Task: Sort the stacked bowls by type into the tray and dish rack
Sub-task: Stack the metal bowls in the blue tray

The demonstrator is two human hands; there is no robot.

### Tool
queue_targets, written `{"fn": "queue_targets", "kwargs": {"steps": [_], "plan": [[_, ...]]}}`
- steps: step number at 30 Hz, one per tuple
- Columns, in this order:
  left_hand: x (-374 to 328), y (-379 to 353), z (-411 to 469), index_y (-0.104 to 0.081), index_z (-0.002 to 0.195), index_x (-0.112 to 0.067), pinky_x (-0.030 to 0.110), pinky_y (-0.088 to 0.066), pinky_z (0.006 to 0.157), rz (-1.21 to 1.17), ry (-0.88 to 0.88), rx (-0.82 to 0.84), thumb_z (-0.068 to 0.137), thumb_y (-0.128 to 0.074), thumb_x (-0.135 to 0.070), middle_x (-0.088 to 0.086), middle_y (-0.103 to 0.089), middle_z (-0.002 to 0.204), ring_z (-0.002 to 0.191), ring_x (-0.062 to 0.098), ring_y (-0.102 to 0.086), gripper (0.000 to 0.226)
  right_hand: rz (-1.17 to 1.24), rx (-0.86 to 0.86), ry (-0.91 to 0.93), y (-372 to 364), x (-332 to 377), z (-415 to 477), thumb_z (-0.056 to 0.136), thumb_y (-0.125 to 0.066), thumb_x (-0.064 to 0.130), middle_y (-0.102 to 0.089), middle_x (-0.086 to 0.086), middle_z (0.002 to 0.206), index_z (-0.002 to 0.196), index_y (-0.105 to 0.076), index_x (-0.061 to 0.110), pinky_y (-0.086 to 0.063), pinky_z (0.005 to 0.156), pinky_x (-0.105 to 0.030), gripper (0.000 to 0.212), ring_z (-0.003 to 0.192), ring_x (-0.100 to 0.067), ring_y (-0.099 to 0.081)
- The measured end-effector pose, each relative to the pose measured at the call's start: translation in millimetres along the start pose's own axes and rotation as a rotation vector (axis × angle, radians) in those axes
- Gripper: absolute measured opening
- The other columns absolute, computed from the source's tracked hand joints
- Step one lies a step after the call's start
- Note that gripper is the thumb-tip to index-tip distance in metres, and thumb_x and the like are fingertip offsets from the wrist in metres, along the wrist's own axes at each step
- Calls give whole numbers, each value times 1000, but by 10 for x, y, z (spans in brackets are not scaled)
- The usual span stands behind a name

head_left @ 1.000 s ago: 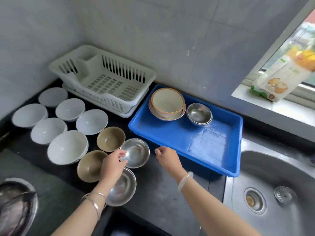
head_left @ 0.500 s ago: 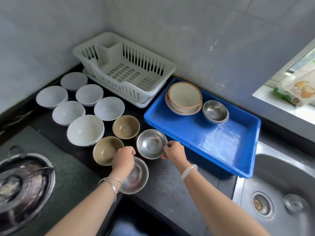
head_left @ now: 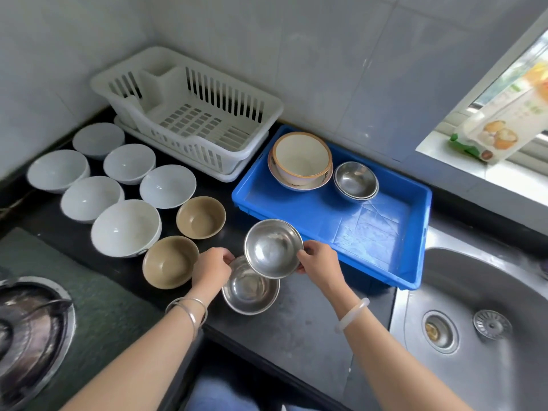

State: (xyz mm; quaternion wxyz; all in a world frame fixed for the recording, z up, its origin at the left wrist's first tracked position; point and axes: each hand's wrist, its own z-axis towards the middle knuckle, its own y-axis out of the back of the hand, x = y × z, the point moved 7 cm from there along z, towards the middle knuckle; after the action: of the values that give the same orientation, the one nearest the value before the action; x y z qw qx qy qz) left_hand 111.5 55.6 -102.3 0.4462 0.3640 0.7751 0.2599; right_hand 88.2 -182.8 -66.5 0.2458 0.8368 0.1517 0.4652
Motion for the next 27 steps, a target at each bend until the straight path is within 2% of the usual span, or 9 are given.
{"fn": "queue_targets", "kwargs": {"steps": [3,6,8,11,13,18,22,27], "plan": [[17,-78,36,-70,95,-15,38,-55,83,-165,36,43,81,-62,-8,6,-71,95,92,25,-65,17,-40,-12,-7,11,-45,-31,80,-48,9,-71,-10,73,80,-66,5,-58,69,-35,18,61,-14,-70],[80,-168,36,-69,98,-7,42,-56,83,-438,118,66,81,-65,-3,13,-70,97,92,28,-65,17,-63,1,-13,-25,-77,-59,82,-50,10,-70,-4,68,76,-64,14,-55,58,-24,16,57,-9,-68],[115,-224,1,-67,101,-2,36,-58,73,-627,175,81,84,-63,0,14,-68,96,86,25,-64,18,-74,9,-17,-67,-92,-69,83,-51,11,-68,0,65,76,-63,18,-50,53,-19,16,60,-11,-69],[145,-279,-63,-66,99,-1,20,-55,57,-832,237,117,91,-54,-5,10,-65,86,77,19,-63,15,-94,17,-22,-142,-112,-81,82,-51,11,-70,-6,69,79,-64,12,-56,61,-28,13,65,-18,-71],[159,-285,-96,-64,94,-4,17,-55,53,-923,258,129,94,-49,-9,9,-65,84,81,21,-64,16,-113,31,-20,-206,-117,-90,83,-51,11,-71,-9,73,81,-63,9,-58,66,-32,12,64,-17,-71],[168,-278,-116,-64,86,-11,16,-54,53,-946,241,120,93,-53,-11,7,-66,82,80,18,-64,12,-141,54,-43,-323,-135,-101,83,-51,11,-71,-11,76,84,-63,7,-59,74,-38,12,70,-23,-72],[167,-303,-113,-66,100,-6,18,-53,56,-907,229,120,89,-58,-8,7,-66,87,81,20,-63,14,-139,47,-67,-331,-186,-129,83,-52,12,-71,-11,80,85,-62,10,-59,76,-40,10,70,-24,-72],[160,-312,-102,-63,111,-3,28,-52,70,-858,242,161,88,-57,-1,14,-65,102,89,22,-63,24,-68,36,-70,-339,-244,-161,88,-55,13,-66,-7,90,97,-58,16,-61,71,-36,10,64,-17,-70]]}}
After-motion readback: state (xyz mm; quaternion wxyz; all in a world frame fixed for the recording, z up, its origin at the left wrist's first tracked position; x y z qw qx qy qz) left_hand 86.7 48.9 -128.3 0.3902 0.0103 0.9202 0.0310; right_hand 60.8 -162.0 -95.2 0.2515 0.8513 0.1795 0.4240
